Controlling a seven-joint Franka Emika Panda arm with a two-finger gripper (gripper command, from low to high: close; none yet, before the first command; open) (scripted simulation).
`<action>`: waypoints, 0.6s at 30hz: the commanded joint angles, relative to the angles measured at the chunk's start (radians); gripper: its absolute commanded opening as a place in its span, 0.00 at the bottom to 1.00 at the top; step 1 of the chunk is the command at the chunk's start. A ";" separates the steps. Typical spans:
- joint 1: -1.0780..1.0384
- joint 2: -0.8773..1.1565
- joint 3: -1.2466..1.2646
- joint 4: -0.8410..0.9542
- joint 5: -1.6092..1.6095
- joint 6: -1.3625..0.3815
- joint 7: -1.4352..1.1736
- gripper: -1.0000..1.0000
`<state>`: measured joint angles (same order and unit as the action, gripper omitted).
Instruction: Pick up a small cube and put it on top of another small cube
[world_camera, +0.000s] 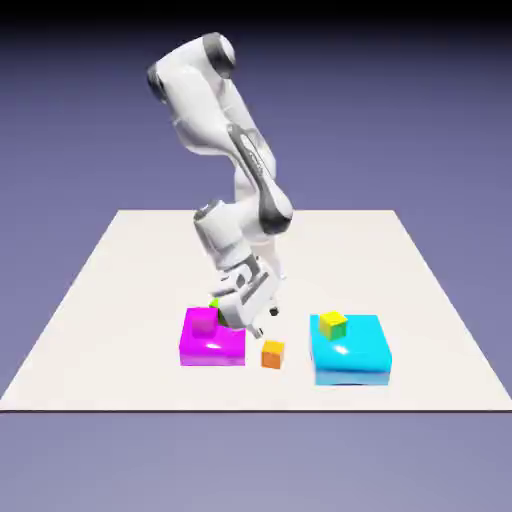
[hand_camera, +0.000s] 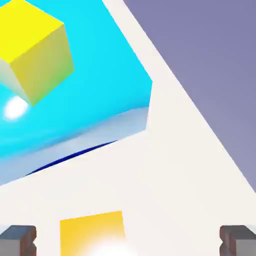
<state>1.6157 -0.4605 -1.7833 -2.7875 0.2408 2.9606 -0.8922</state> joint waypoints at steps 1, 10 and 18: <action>0.033 0.002 -0.036 0.000 0.005 -0.002 -0.033 0.50; 0.285 -0.078 -0.282 0.034 0.002 0.087 -0.112 0.50; 0.494 -0.177 -0.474 0.072 -0.014 0.194 -0.120 0.00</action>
<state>2.1095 -0.6371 -2.2578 -2.7156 0.2271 3.1545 -1.0125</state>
